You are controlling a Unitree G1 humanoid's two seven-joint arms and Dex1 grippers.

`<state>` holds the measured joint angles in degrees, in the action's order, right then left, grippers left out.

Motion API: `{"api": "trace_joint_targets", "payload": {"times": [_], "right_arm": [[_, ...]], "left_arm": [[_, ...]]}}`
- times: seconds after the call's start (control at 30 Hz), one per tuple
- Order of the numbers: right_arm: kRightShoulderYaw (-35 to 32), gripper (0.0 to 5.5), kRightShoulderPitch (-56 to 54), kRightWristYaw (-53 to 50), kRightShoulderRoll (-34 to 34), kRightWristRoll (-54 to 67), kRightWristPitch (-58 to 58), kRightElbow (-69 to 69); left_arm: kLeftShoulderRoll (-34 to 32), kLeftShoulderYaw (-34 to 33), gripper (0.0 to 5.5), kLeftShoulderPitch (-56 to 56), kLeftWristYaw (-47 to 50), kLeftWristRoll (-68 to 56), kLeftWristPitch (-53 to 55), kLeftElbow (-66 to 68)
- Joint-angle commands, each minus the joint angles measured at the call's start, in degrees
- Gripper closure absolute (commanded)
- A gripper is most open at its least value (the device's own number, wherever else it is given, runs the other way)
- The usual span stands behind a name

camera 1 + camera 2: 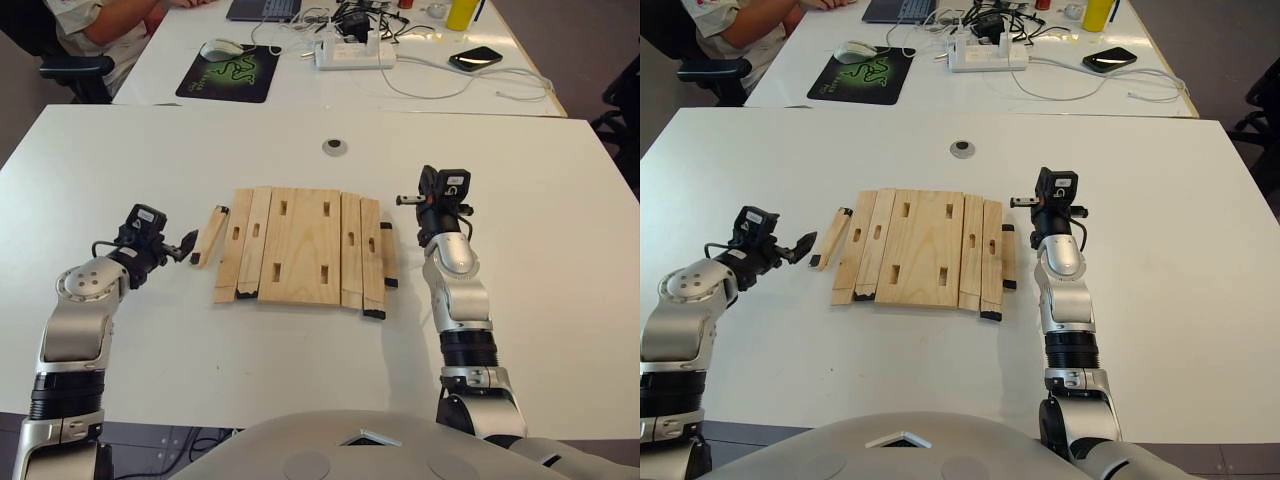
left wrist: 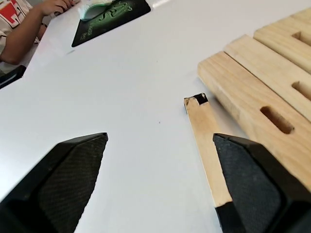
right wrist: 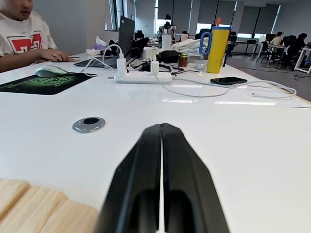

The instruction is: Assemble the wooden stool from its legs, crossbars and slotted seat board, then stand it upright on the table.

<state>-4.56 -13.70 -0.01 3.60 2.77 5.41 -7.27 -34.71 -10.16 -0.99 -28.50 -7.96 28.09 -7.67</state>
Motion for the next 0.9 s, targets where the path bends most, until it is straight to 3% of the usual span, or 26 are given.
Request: {"api": "trace_joint_targets", "payload": {"times": [0.03, 0.53, 0.9], "right_arm": [[-0.12, 5.50, 0.06, -0.15, -0.15, 0.09, 0.71, 0.22], [-0.11, 5.50, -0.78, 0.09, -0.22, 0.25, 0.77, -0.40], [-0.07, 5.50, -0.81, -0.02, -0.40, 0.29, 0.82, -0.30]], "left_arm": [[0.65, -1.89, 1.46, -0.60, -1.76, -4.63, 5.57, -1.26], [-0.69, 3.19, 1.46, 6.27, -3.74, -1.59, 4.91, -0.95], [0.28, 3.88, 2.86, 6.01, -2.33, -0.07, 1.78, 2.74]]}}
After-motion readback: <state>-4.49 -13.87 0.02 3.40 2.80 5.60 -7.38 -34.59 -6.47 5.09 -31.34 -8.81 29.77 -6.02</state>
